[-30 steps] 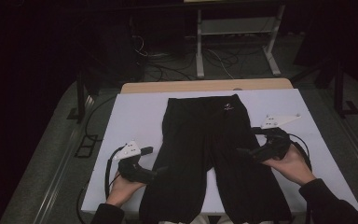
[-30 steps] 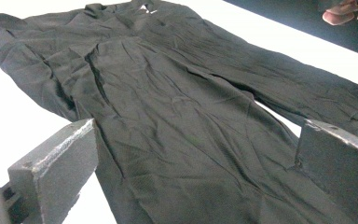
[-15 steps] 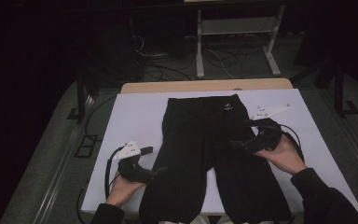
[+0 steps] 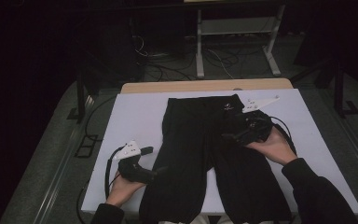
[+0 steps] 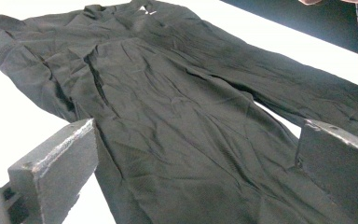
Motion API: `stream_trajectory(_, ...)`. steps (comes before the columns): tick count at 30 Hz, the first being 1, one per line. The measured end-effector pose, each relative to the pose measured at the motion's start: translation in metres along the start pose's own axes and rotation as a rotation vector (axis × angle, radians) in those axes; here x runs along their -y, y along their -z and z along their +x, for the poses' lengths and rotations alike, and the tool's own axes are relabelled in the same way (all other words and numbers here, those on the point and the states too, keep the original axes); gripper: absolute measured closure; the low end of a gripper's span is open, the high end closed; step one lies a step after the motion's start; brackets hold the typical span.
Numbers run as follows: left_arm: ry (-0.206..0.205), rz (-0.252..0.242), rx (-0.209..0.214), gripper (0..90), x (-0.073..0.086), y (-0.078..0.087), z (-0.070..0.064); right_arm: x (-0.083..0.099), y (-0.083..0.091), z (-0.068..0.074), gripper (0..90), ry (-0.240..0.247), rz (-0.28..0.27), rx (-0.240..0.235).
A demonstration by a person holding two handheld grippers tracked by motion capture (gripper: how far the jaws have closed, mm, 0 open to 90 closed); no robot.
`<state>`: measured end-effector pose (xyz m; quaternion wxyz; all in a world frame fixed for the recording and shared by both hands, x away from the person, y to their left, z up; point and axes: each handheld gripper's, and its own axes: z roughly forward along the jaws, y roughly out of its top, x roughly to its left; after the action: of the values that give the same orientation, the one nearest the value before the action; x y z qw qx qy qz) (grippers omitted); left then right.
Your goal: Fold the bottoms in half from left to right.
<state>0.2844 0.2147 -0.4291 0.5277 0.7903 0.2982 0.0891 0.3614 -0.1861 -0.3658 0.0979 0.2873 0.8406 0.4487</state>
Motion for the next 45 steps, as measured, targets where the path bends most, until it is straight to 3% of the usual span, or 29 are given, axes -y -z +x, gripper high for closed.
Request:
stream_trajectory(30, -0.001, -0.007, -0.001, 0.0, 0.000, 0.001, 0.000, -0.050, -0.054, 0.001, 0.0, 0.056, 0.061, -0.074)
stream_trajectory(45, 0.001, -0.014, 0.007, 0.0, 0.000, 0.002, 0.000, -0.075, -0.081, -0.003, 0.0, 0.066, 0.081, -0.081)
